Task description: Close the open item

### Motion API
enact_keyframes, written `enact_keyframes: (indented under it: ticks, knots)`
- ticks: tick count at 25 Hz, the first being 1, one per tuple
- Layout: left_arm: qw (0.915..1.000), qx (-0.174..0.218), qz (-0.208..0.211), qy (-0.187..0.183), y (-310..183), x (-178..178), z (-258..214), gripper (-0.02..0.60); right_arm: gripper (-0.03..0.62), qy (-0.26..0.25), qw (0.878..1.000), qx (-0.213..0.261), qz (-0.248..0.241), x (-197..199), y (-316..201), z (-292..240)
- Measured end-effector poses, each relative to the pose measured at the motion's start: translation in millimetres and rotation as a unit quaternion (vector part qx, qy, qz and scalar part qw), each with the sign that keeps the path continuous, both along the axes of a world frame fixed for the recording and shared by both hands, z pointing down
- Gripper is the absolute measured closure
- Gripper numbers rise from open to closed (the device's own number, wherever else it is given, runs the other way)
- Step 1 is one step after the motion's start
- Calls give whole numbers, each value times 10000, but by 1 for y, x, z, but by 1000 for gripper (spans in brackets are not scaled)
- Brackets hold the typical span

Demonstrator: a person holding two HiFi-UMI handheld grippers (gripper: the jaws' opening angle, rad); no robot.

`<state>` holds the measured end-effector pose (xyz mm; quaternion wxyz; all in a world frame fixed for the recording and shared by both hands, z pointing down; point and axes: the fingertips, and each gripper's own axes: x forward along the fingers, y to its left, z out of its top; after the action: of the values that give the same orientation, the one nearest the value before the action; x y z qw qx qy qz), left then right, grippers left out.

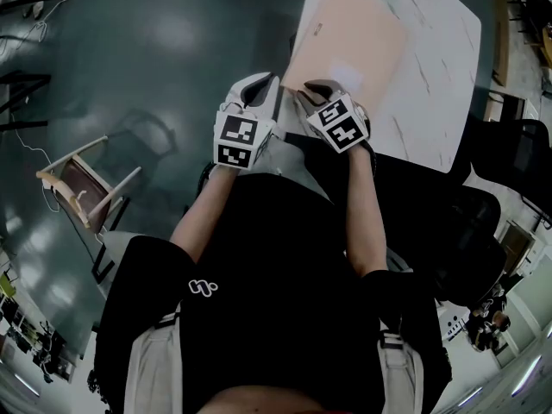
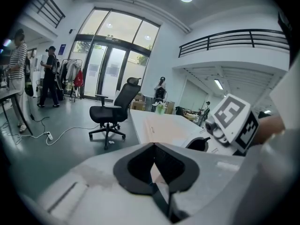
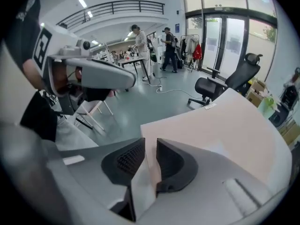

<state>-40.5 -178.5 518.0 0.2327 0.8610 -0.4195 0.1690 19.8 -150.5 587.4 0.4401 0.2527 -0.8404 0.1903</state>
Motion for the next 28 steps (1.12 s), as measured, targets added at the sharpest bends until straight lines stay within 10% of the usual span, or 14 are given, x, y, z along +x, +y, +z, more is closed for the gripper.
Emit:
enact_keyframes:
  ticks: [15,28]
  knots:
    - [10000,-37,-75,-51,-3,-3,3,581,528,-1821,9623,-329,1992,31,-81,-25]
    - [9999,-85,-108,-64,-10,-5,4,581,600,-677,9654,305,2500,53,-145,-11]
